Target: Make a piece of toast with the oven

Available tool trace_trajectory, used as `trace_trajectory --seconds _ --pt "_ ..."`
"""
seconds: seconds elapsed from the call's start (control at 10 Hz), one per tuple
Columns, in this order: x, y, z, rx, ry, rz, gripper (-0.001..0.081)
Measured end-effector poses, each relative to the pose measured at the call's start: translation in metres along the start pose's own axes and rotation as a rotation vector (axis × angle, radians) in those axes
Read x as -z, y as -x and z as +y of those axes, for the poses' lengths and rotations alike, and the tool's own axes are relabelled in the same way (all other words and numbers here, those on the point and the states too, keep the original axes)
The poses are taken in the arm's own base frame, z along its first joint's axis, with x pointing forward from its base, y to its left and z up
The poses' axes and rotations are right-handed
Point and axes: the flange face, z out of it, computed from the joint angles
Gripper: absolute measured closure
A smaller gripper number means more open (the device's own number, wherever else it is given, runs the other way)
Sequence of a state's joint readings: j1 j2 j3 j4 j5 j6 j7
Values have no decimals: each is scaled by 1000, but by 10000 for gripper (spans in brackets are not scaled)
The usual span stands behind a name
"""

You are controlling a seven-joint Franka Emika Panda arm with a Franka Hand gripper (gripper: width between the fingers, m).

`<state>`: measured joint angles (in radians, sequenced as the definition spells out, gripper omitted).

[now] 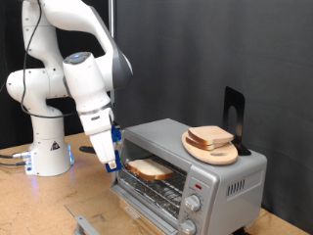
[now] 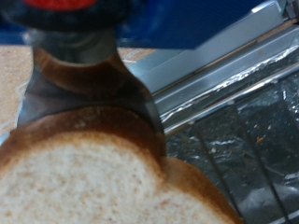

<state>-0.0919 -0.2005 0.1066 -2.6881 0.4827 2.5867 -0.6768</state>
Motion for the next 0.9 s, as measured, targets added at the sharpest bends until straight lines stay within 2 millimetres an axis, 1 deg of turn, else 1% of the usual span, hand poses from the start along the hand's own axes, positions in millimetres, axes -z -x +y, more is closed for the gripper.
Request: trace_trajectory --seconds 0.3,0.5,0.7,0.9 --pt "-9 3 -17 12 37 -5 441" --pt "-13 6 -20 19 42 -9 441" --pt "-13 12 -15 39 42 -13 441" --pt "-11 25 2 76 43 -18 441"
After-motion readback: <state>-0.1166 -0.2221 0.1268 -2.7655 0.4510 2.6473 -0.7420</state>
